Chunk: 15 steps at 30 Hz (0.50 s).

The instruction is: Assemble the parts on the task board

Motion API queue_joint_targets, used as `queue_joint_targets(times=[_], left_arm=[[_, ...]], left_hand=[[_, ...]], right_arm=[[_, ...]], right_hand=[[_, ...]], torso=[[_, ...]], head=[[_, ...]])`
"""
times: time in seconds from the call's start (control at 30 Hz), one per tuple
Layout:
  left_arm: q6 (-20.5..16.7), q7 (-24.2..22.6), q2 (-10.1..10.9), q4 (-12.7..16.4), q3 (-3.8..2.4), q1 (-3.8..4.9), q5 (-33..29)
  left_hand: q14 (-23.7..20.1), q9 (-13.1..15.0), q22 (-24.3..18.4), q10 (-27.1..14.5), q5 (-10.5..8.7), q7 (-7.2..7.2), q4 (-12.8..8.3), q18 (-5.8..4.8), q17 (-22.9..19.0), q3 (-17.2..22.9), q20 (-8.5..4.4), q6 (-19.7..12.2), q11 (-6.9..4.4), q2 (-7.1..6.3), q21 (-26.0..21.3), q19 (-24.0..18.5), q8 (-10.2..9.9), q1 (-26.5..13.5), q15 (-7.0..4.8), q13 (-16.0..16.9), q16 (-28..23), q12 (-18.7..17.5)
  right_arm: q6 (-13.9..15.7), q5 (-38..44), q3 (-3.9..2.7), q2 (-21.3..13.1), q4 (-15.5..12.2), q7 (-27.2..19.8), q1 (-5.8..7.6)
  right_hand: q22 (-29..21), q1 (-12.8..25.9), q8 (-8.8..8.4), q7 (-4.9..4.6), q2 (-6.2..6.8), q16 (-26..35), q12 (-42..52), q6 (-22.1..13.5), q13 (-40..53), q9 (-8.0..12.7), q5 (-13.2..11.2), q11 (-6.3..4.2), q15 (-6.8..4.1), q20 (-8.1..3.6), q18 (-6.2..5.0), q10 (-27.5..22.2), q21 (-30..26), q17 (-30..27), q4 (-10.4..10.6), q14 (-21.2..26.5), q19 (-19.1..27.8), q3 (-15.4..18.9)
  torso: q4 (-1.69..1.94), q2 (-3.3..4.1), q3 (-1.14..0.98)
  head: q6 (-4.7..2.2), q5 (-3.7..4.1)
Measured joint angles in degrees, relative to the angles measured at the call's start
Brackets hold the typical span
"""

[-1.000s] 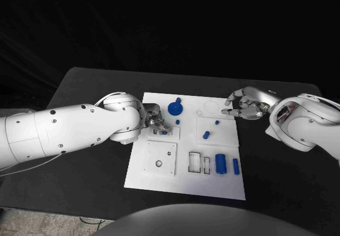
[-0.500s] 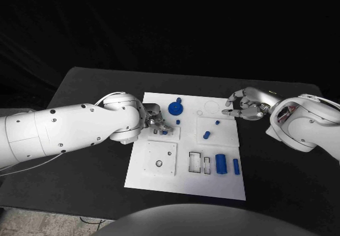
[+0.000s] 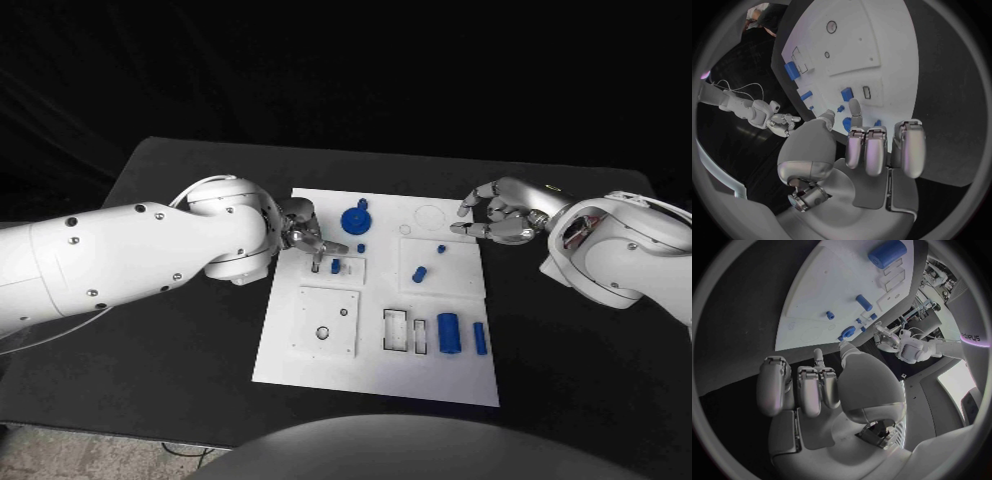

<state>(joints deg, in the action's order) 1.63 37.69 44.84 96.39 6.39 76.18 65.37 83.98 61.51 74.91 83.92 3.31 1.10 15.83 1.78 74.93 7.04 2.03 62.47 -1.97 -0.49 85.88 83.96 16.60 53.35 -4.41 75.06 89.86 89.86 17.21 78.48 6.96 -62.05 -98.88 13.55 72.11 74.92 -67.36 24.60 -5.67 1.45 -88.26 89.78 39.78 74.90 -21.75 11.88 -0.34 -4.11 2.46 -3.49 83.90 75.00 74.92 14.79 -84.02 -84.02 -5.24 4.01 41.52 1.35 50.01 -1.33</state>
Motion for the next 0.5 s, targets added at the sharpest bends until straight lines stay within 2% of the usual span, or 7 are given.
queue_joint_targets(times=[0.1,0.2,0.3,0.4,0.5], left_arm=[[0.11,0.04,1.27,0.74,-0.89,2.03,0.09],[0.44,0.08,2.18,0.96,-1.3,4.29,0.08],[1.17,0.12,2.38,0.04,-1.54,5.88,0.02],[2.0,0.16,1.96,-1.92,-1.53,6.34,-0.02],[2.77,0.17,1.01,-4.28,-1.44,6.35,-0.04]], left_hand=[[0.01,2.01,0.0,0.18,0.0,-0.19,-0.26,0.01,0.0,-0.81,0.0,0.19,-0.38,-0.11,0.36,0.0,1.18,1.11,-0.42,0.0,0.0,0.0],[0.01,3.99,0.0,-0.02,0.18,-0.19,-0.75,0.01,0.0,-1.3,-0.41,0.19,-0.58,0.23,0.77,0.0,2.21,2.48,-0.42,0.0,0.0,0.0],[0.02,5.02,0.0,-0.02,0.33,-0.42,-0.91,0.01,0.0,-1.46,-0.41,-0.05,-0.58,0.52,0.82,0.0,2.35,3.26,-0.42,0.0,0.0,0.0],[0.02,5.68,-0.01,-0.02,0.56,-0.52,-1.06,0.01,-0.01,-1.6,-0.41,-0.58,-0.58,0.72,0.82,0.0,2.35,4.01,-0.42,0.0,0.0,0.0],[0.01,6.31,-0.01,-0.02,1.34,-0.2,-1.62,0.01,-0.01,-2.16,-0.41,-2.34,-0.58,0.8,0.76,-0.01,2.24,5.93,-0.42,0.0,0.0,0.0]], right_arm=[[0.06,-0.01,0.0,0.05,0.02,-0.09,0.0],[0.13,-0.03,0.0,0.14,0.02,-0.2,0.0],[0.15,-0.09,0.0,0.18,0.0,-0.27,0.0],[0.18,-0.16,0.0,0.35,0.05,-0.38,-0.01],[0.23,-0.29,-0.01,0.67,0.32,-0.61,-0.07]], right_hand=[[0.0,0.0,0.0,0.0,0.0,0.0,0.0,0.0,0.0,0.08,0.0,0.0,0.0,0.0,0.0,0.0,0.32,0.02,0.0,0.0,0.0,0.0],[0.0,0.0,0.0,0.08,0.0,0.0,0.0,0.08,0.0,0.08,0.0,0.0,0.0,0.0,0.0,0.0,0.39,0.03,0.0,0.0,0.0,0.0],[0.0,0.0,0.0,0.17,0.0,0.0,0.0,0.17,0.05,0.08,0.0,0.0,0.0,0.0,0.0,0.0,0.55,0.02,0.0,0.0,0.0,0.0],[0.0,0.0,0.0,0.17,0.0,0.0,0.0,0.17,0.05,0.14,0.0,0.0,0.0,0.0,0.0,0.0,0.55,0.02,0.0,0.0,0.0,0.0],[-0.01,0.0,0.0,0.17,0.0,0.0,0.0,0.17,0.04,0.14,0.0,0.0,0.0,0.0,0.0,0.0,0.77,0.02,0.0,0.0,0.0,0.0]], torso=[[-0.02,0.01,-0.01],[-0.04,0.03,-0.04],[-0.01,0.03,-0.08],[0.08,0.01,-0.11],[0.19,0.01,-0.08]], head=[[0.0,0.11],[0.0,0.13],[0.0,0.12],[0.0,0.02],[0.0,-0.01]])
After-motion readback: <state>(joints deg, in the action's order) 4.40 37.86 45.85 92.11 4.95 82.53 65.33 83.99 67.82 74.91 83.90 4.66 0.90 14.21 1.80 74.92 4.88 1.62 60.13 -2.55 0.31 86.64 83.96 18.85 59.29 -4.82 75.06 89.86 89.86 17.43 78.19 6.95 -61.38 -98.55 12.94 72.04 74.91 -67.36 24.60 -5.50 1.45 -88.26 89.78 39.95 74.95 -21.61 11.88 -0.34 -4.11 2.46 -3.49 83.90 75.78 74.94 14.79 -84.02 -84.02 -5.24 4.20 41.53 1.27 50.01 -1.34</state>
